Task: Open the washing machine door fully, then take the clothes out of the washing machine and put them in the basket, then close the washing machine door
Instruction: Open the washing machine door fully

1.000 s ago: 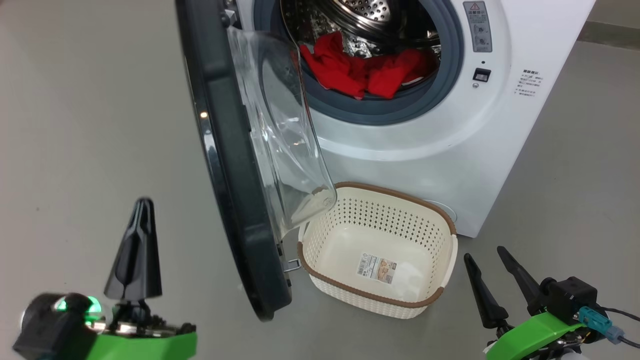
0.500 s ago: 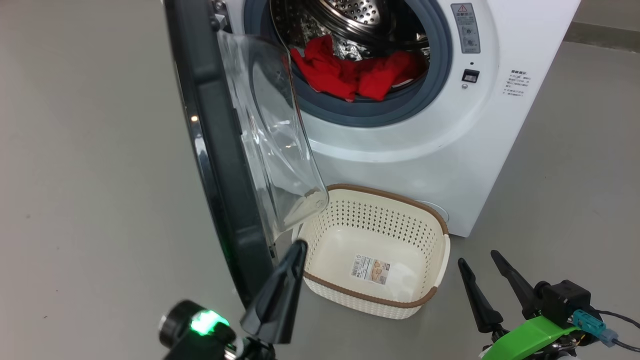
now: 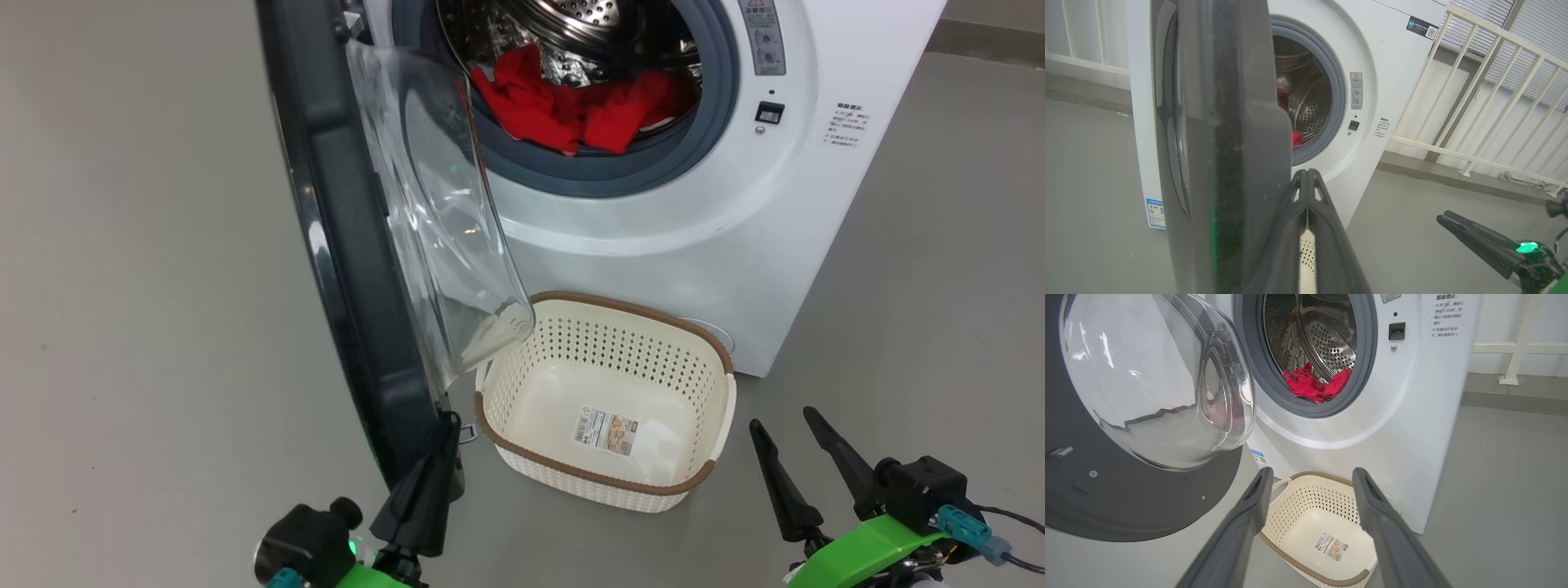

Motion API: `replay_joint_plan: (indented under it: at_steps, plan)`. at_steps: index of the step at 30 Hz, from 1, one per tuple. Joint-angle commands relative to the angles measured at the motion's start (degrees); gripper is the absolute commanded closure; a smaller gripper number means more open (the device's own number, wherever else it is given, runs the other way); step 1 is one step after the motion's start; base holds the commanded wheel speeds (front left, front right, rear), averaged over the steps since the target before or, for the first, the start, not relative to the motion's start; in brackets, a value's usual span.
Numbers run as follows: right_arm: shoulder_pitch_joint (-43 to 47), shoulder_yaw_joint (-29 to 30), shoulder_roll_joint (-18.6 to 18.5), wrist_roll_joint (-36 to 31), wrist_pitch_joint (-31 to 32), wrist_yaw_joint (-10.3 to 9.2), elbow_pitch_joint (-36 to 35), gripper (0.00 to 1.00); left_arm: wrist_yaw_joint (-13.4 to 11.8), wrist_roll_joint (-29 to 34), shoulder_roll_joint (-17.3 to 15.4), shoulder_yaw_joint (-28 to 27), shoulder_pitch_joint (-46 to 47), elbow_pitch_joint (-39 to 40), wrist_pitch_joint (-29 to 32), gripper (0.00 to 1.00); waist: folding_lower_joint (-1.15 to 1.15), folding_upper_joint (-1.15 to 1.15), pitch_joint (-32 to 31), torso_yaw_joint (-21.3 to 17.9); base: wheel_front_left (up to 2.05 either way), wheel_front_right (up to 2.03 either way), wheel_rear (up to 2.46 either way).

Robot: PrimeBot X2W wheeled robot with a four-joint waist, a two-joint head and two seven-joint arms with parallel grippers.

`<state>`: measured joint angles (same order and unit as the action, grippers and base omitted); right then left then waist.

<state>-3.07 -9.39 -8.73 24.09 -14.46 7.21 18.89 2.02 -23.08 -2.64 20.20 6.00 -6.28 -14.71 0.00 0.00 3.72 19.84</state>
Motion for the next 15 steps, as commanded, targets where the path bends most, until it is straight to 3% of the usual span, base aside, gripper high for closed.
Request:
replay_joint_plan:
  at_steps: [1, 15]
  plan:
    - [-1.0, -0.9, -0.5, -0.6, -0.5, 0.28, -1.5, 0.0, -0.1, 0.0, -0.2, -2.4, 2.2, 0.5, -0.3, 1.0, 0.0, 0.0, 0.1, 0.1, 0.0, 0.0, 0.0]
    - [-1.1, -0.7, -0.2, -0.7, -0.5, 0.28, -1.6, 0.0, 0.1, 1.2, -0.2, -8.7, 1.7, -0.3, -0.3, 1.0, 0.0, 0.0, 0.4, 0.8, 0.0, 0.0, 0.0]
